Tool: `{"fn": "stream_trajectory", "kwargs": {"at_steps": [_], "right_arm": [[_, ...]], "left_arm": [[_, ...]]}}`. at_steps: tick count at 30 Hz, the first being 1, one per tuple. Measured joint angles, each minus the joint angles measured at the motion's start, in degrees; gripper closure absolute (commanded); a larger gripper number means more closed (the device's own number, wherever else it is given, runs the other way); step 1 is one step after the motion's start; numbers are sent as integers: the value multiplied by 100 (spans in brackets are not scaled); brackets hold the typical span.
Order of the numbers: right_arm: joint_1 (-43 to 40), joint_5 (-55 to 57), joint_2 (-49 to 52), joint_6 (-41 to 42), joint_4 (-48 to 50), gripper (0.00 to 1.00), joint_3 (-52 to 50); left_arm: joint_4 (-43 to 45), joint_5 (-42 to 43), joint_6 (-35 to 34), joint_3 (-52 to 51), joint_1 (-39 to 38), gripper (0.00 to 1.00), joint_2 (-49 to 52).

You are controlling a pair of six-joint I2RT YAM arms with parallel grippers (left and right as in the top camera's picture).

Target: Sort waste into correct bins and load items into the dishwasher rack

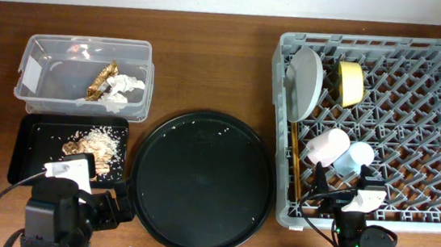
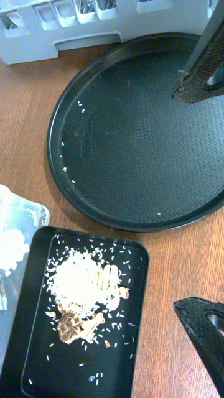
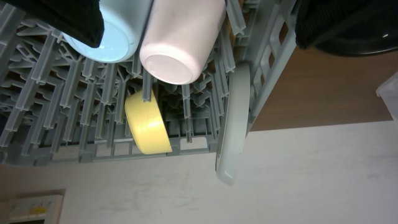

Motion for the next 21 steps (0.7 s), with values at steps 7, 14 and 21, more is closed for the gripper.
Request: {"fn": "stream_trajectory", "kwargs": {"at_steps": [7, 14, 21], "right_arm": [[0, -2, 0, 0, -4, 1, 0], [0, -7, 0, -2, -2, 1, 0], [0, -22, -4, -2, -2, 1, 0]], "left_arm": [[669, -402, 0, -442, 0, 1, -595], [3482, -739, 28, -3399, 2, 1, -2509], [6216, -337, 1349, -4970, 229, 1, -3075]]}}
